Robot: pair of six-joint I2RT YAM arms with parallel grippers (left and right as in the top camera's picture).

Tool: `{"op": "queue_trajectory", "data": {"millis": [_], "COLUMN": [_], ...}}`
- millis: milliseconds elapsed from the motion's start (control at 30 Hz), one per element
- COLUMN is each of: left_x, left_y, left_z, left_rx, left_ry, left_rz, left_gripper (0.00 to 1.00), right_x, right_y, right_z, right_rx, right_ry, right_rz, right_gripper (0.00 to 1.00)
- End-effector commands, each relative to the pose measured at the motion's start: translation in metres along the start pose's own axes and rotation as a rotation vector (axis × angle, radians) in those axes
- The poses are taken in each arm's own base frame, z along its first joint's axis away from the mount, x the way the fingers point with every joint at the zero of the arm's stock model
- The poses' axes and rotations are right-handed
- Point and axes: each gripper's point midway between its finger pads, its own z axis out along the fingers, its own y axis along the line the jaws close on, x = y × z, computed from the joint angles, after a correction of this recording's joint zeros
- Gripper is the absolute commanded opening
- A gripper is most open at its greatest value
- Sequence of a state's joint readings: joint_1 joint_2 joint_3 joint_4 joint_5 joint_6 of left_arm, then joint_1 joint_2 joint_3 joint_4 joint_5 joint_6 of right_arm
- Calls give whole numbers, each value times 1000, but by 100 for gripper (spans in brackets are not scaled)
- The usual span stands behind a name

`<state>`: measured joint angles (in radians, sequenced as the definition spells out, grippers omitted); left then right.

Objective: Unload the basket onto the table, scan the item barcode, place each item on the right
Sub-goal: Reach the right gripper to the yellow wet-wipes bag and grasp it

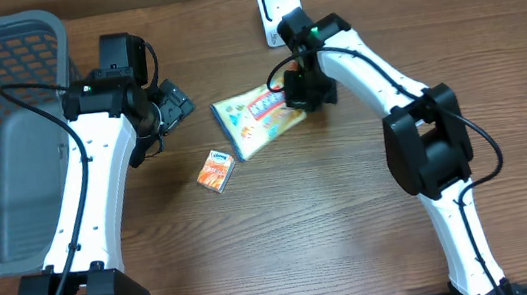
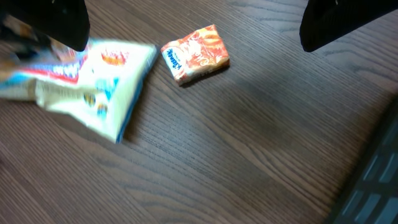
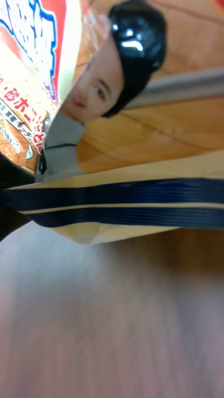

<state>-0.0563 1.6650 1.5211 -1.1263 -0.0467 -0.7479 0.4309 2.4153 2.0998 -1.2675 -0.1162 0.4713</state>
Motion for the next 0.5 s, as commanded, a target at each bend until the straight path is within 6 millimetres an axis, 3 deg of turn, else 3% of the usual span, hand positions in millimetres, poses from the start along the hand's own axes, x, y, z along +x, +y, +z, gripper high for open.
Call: {"op": "queue_trajectory", "data": {"millis": [0, 33, 67, 100, 133, 167, 333, 400, 467], "left_x": [-7, -7, -7, -7, -7, -7, -7, -7, -7], "left_y": [0, 0, 0, 0, 0, 0, 0, 0, 0], "left_z": [-7, -7, -7, -7, -7, -7, -7, -7, -7], "left_rx": [5, 5, 5, 5, 5, 5, 5, 5, 5], "left_ry": [-31, -31, -31, -31, -31, -31, -31, -31, -31], "left_rz": [14, 14, 14, 14, 14, 14, 14, 14, 14], "left_gripper": [100, 100, 100, 100, 100, 100, 100, 100, 100], "right_x": [1, 9, 19, 24, 30, 37, 48, 41, 31], "right_y": [-32, -42, -48, -51, -54, -59, -70, -64, -48], "right_z": [-61, -74, -84, -88, -91, -94, -104, -103, -99], "right_rx": [142, 186, 211, 220, 232, 252, 307, 279, 203], "right_ry": [-112, -105, -83, -67, -44, -20, 20, -11, -49], "right_rz": [8, 0, -30, -49, -73, -99, -120, -120, -120], "right_gripper": [4, 4, 12, 31, 78, 87, 89, 80, 61]}}
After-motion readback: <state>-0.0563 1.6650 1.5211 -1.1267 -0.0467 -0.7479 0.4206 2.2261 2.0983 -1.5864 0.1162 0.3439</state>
